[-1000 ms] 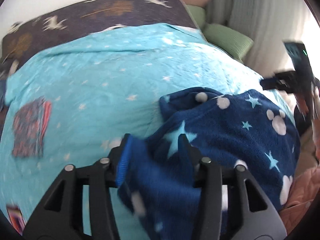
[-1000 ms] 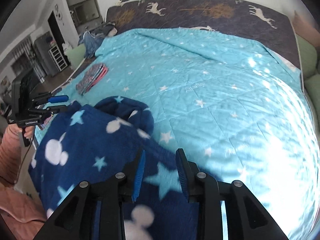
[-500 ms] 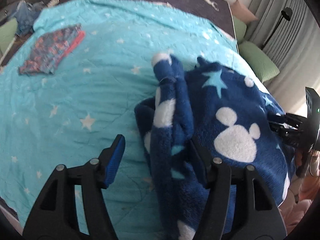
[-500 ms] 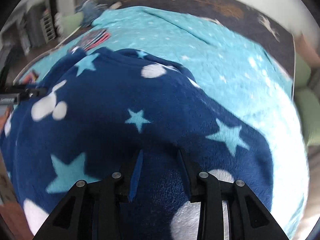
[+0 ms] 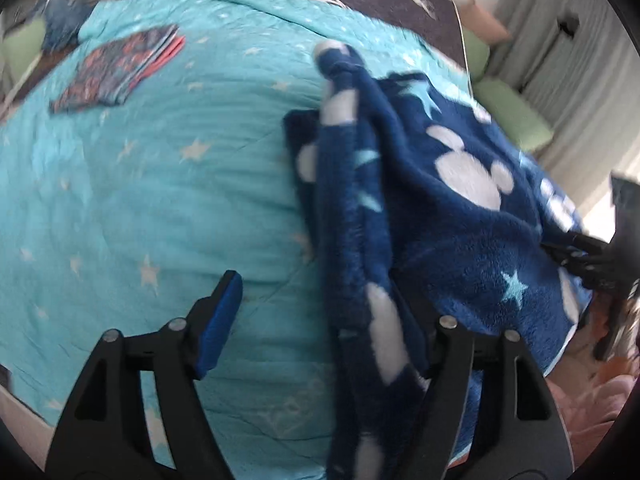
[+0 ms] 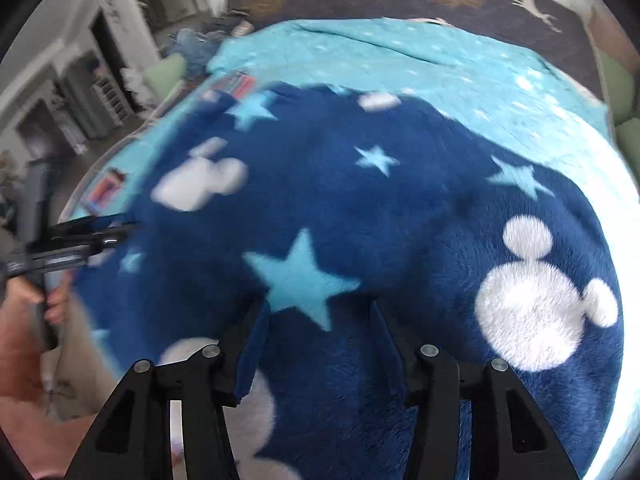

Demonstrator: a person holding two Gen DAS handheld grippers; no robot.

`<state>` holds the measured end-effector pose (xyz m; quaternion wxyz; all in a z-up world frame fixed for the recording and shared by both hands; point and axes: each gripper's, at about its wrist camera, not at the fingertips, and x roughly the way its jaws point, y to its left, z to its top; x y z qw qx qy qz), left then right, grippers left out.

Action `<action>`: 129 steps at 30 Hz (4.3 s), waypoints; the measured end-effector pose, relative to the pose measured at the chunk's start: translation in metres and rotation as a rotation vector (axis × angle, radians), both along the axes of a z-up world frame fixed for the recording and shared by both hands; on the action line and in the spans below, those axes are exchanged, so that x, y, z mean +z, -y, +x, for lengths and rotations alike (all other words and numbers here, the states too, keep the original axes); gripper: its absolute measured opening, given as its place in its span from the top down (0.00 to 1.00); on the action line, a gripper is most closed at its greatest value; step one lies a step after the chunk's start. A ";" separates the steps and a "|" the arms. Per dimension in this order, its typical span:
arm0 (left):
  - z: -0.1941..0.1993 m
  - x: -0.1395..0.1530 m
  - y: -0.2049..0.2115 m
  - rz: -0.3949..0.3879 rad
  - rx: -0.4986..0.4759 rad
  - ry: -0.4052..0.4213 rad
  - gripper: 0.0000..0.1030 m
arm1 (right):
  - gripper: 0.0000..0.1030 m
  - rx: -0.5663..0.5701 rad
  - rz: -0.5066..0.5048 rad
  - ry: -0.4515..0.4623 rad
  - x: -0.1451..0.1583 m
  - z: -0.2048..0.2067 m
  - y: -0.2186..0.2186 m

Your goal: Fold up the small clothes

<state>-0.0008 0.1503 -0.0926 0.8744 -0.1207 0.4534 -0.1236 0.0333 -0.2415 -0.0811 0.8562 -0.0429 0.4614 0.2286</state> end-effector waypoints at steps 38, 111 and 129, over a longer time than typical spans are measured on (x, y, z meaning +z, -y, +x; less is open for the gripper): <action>-0.017 0.151 0.122 -0.224 -0.400 0.344 0.76 | 0.44 -0.165 0.203 0.033 0.026 -0.032 0.070; 0.025 0.064 0.220 -0.042 -0.579 0.262 0.27 | 0.60 -0.301 0.589 -0.171 0.006 0.004 0.142; 0.037 0.049 0.198 -0.179 -0.491 0.134 0.19 | 0.18 -0.060 0.714 -0.382 -0.025 0.065 0.127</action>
